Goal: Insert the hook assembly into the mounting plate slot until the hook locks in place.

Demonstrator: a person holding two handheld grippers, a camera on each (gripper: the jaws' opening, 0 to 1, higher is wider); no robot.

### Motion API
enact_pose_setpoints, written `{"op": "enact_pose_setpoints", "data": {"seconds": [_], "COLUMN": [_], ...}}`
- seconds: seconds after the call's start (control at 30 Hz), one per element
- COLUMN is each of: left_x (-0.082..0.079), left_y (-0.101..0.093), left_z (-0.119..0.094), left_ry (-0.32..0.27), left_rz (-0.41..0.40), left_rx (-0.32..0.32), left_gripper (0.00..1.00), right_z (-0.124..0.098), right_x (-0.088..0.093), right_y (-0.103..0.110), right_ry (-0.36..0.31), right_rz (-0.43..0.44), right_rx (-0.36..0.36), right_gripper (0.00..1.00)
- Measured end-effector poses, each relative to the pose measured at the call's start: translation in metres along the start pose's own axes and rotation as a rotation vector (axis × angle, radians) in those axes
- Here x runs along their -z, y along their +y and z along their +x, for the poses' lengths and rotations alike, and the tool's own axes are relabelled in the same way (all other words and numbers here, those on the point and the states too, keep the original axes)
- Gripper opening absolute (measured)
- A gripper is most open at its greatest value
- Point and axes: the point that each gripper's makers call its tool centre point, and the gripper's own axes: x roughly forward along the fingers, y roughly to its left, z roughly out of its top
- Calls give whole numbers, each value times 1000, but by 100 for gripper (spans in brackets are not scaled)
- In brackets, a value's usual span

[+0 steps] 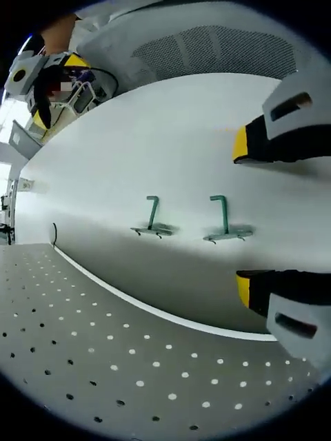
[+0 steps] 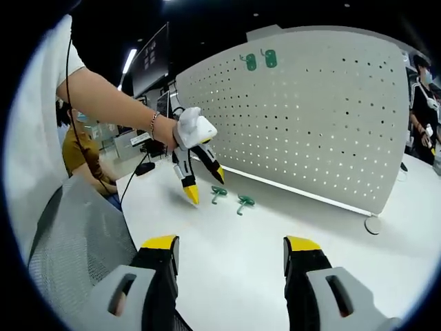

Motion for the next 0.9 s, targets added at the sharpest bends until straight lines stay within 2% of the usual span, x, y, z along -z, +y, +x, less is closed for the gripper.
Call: {"op": "enact_pose_setpoints", "data": {"seconds": [0.17, 0.67, 0.9], "left_x": [7, 4, 3], "left_y": [-1, 1, 8], "left_z": [4, 4, 3], "left_ry": [42, 21, 6], "left_rz": [57, 66, 50], "left_rx": [-6, -14, -26], "left_gripper": [62, 60, 42], "right_z": [-2, -4, -5], "right_x": [1, -2, -3], "right_y": [0, -2, -4], "right_ry": [3, -9, -17], "right_rz": [-3, -9, 1], "right_rx": [1, 8, 22], "right_gripper": [58, 57, 56]}}
